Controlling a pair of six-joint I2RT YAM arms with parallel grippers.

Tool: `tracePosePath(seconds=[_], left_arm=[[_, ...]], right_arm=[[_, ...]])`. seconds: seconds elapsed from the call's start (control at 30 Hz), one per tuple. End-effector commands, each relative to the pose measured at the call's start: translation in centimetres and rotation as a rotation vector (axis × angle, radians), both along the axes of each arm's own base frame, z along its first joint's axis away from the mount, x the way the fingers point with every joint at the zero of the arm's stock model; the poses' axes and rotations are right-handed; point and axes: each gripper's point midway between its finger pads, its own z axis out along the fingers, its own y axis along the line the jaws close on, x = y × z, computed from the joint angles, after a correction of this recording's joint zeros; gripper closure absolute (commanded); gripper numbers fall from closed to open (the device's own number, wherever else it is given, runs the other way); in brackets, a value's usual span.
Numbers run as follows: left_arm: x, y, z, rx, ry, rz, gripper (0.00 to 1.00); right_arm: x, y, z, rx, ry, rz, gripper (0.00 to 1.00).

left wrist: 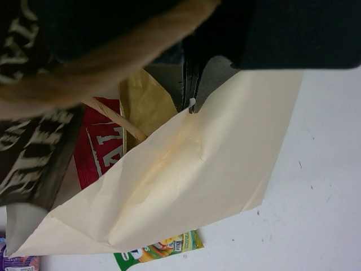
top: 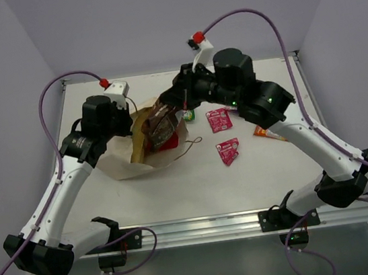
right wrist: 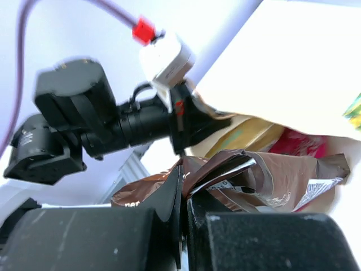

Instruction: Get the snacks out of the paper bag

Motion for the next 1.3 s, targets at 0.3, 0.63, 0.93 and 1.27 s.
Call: tracePosePath(seconds=[0.3, 0.63, 0.93, 1.27], left_arm=[[0.8, 2.6, -1.5, 0.111, 0.025, 0.117, 1.00], [1.9, 4.6, -0.2, 0.125, -0.006, 0.214, 1.00], [2.0, 4.9, 3.5, 0.096, -0.079, 0.230, 1.00], [1.6, 3.9, 4.6, 0.070, -0.103, 0.158, 1.00]], right_arm=[[0.4, -15.0, 10.8, 0.031, -0.315, -0.295, 1.00], [4.1, -17.8, -2.5, -0.228, -0.104, -0.399, 1.00], [1.6, -6.9, -9.3, -0.133, -0.013, 0.123, 1.00], [1.2, -6.8, -21.1, -0.156, 0.187, 0.067, 0.91]])
